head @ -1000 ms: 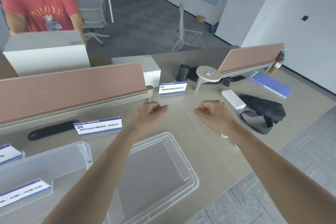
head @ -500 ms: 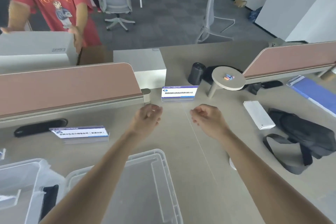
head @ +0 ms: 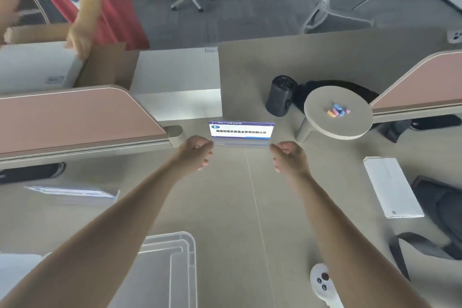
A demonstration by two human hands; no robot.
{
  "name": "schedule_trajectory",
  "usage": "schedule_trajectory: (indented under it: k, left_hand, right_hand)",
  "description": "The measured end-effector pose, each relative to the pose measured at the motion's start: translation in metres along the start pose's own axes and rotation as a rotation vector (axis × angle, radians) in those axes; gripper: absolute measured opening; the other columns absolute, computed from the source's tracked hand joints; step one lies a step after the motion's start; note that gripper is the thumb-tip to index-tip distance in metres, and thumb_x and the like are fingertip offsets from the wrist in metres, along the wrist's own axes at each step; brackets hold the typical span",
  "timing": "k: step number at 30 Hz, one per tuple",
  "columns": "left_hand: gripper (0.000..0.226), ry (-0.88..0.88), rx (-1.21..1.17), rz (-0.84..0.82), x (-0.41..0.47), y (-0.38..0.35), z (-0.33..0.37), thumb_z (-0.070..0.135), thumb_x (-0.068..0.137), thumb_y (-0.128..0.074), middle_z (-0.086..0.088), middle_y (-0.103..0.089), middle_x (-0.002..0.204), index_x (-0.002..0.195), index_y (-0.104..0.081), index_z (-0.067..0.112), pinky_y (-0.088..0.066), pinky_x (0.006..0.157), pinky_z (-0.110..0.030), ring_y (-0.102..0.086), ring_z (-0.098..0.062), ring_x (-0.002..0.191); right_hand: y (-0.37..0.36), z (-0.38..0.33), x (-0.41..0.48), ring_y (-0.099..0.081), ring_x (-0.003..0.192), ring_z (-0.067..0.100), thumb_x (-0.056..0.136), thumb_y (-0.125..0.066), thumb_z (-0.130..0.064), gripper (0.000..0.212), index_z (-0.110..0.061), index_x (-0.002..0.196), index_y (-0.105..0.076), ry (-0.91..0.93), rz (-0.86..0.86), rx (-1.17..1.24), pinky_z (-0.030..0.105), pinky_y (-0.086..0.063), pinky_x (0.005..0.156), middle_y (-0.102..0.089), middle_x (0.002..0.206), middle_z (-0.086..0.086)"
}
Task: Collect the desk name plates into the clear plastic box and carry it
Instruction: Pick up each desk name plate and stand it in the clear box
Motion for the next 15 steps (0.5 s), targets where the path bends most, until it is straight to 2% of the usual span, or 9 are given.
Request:
schedule_trajectory:
  k: [3,5,6,7,9,10,12,15]
  left_hand:
    - [0.047,0.070,0.000,0.072,0.036,-0.009,-0.003,0.041,0.092,-0.056,-0.006,-0.062,0.117,0.130,-0.049,0.014,-0.057,0.088,-0.046,-0.069,-0.025,0.086]
    - [0.072,0.111,0.001,0.113,0.065,-0.013,-0.014,0.055,0.077,-0.056,-0.004,-0.060,0.127,0.137,-0.043,0.019,-0.054,0.093,-0.050,-0.067,-0.030,0.103]
    - [0.076,0.128,0.019,0.126,0.079,-0.016,-0.022,0.057,0.072,-0.052,-0.003,-0.059,0.132,0.138,-0.042,0.022,-0.054,0.093,-0.050,-0.065,-0.032,0.107]
    - [0.072,0.138,0.045,0.132,0.086,-0.019,-0.023,0.055,0.072,-0.050,-0.001,-0.056,0.136,0.137,-0.041,0.024,-0.054,0.092,-0.047,-0.064,-0.032,0.108]
    - [0.053,0.127,0.138,0.142,0.097,-0.026,-0.023,0.041,0.086,-0.047,0.007,-0.050,0.142,0.137,-0.039,0.027,-0.054,0.083,-0.036,-0.064,-0.031,0.105]
    - [0.047,0.112,0.180,0.157,0.102,-0.029,-0.022,0.034,0.093,-0.044,0.010,-0.049,0.142,0.139,-0.037,0.029,-0.052,0.077,-0.032,-0.063,-0.030,0.102]
    - [0.044,0.088,0.207,0.198,0.119,-0.033,-0.029,0.030,0.098,-0.040,0.009,-0.049,0.143,0.141,-0.037,0.030,-0.049,0.075,-0.032,-0.061,-0.027,0.102]
    - [0.035,0.052,0.192,0.213,0.136,-0.038,-0.041,0.028,0.100,-0.036,0.002,-0.057,0.131,0.134,-0.045,0.024,-0.043,0.080,-0.031,-0.056,-0.025,0.108]
  right_hand:
    - [-0.007,0.004,0.036,-0.065,0.104,0.026,0.085,-0.063,-0.045,0.048,-0.014,0.121,-0.058,-0.010,0.006,-0.046,0.034,-0.052,0.084,-0.064,0.118,0.000]
    - [-0.012,0.008,0.059,-0.059,0.114,0.020,0.088,-0.062,-0.048,0.054,-0.013,0.128,-0.052,0.003,0.008,-0.073,0.026,-0.043,0.083,-0.059,0.126,0.000]
    - [-0.014,0.009,0.070,-0.056,0.118,0.019,0.088,-0.061,-0.049,0.056,-0.014,0.131,-0.050,0.018,0.000,-0.086,0.025,-0.040,0.084,-0.058,0.129,0.001]
    - [-0.018,0.013,0.082,-0.054,0.121,0.018,0.088,-0.061,-0.051,0.058,-0.014,0.131,-0.049,0.035,-0.010,-0.088,0.025,-0.039,0.086,-0.056,0.131,0.001]
    - [-0.023,0.017,0.099,-0.052,0.119,0.014,0.086,-0.061,-0.055,0.060,-0.017,0.130,-0.049,0.057,-0.037,-0.079,0.028,-0.040,0.090,-0.056,0.127,-0.002]
    - [-0.026,0.020,0.107,-0.052,0.112,0.013,0.082,-0.059,-0.060,0.062,-0.019,0.128,-0.050,0.065,-0.048,-0.081,0.029,-0.041,0.090,-0.054,0.119,-0.005]
    - [-0.031,0.028,0.120,-0.048,0.096,0.011,0.076,-0.056,-0.067,0.060,-0.024,0.118,-0.052,0.086,-0.062,-0.094,0.028,-0.041,0.084,-0.049,0.103,-0.010]
    - [-0.036,0.038,0.132,-0.047,0.074,0.009,0.087,-0.059,-0.053,0.027,-0.028,0.083,-0.051,0.121,-0.088,-0.169,0.024,-0.038,0.065,-0.049,0.079,-0.012]
Point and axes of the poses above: each hand's wrist, its own x-axis towards the middle knuckle, its own y-axis out of the back of the hand, z = x × y, the point moved 2 cm from there along x, towards the middle knuckle
